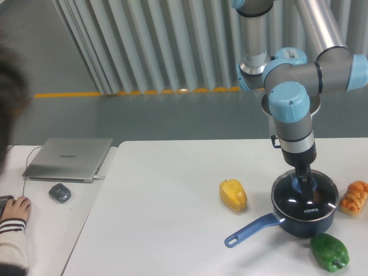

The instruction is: Open the lid

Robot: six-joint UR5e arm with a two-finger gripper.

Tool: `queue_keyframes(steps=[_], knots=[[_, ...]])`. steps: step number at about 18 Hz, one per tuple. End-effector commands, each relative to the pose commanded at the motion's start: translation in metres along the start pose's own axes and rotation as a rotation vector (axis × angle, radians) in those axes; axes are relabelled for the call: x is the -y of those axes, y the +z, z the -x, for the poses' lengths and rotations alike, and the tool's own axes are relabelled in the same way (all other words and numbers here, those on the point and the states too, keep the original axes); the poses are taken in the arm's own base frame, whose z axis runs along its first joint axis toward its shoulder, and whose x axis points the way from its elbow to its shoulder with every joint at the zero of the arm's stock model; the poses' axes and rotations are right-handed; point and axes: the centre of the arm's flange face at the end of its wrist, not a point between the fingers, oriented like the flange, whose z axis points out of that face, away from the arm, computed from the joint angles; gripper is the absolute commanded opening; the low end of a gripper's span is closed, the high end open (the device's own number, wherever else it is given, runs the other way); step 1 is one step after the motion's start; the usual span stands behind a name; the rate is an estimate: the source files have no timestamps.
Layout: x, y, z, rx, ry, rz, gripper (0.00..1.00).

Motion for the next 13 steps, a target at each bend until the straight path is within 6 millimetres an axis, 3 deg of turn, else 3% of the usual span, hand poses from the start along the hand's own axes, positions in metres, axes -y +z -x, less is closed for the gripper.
queue_keyframes(steps=[12,13], knots=[[0.0072,0.005,-0.0009,-0.013,0.022,0.033,0.92],[0.0071,0.0045,-0.0008,-0.013,0.022,0.033,0.86]])
